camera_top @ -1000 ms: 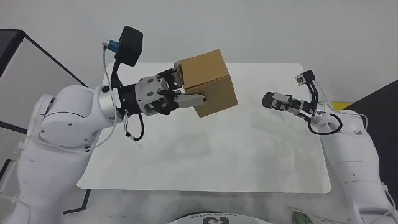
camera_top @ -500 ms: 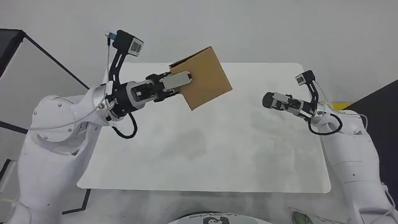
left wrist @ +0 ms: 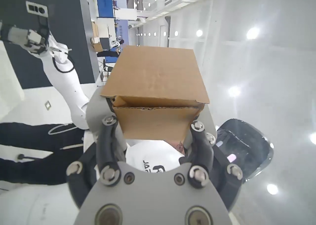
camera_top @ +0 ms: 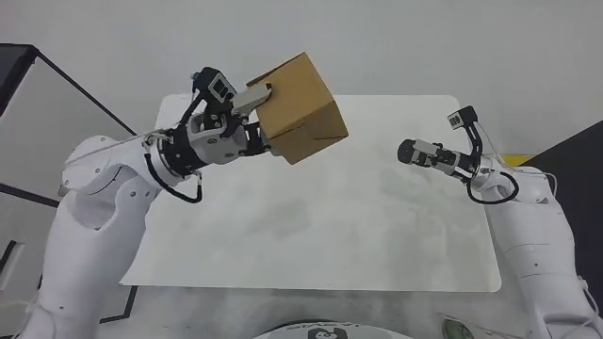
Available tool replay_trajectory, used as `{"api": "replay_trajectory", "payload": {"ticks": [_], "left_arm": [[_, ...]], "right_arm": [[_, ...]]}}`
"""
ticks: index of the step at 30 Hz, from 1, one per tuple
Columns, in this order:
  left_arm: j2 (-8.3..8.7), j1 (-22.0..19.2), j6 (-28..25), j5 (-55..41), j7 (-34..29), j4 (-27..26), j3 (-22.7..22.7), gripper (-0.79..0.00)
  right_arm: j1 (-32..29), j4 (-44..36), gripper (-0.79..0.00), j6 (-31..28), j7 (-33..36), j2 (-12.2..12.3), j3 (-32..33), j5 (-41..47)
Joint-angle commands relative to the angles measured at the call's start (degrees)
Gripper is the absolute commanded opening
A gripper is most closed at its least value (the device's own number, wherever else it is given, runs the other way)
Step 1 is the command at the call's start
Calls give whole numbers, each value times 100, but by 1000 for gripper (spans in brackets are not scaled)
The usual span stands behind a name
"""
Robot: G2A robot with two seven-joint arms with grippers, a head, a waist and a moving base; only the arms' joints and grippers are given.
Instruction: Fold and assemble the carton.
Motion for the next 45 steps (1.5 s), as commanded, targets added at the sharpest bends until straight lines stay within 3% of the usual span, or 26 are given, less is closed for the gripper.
{"api": "replay_trajectory", "payload": {"ticks": [1,8,16,25,30,37,45], "left_arm": [[-3,-35,-133,39,105,-43,-49,-785],[-30,57,-215,-294,248,14,-27,-785],[-98,184,852,-2328,844,162,42,-785],[-116,205,1572,-3172,1386,246,84,-785],[-123,220,1660,-3383,1522,260,39,-785],[-115,189,1412,-2643,1190,148,-9,-785],[-101,39,534,-1309,-625,437,163,-785]], "right_arm": [[0,0,0,0,0,0,0,0],[0,0,0,0,0,0,0,0],[0,0,0,0,0,0,0,0],[0,0,0,0,0,0,0,0],[0,0,0,0,0,0,0,0],[0,0,0,0,0,0,0,0],[0,0,0,0,0,0,0,0]]}}
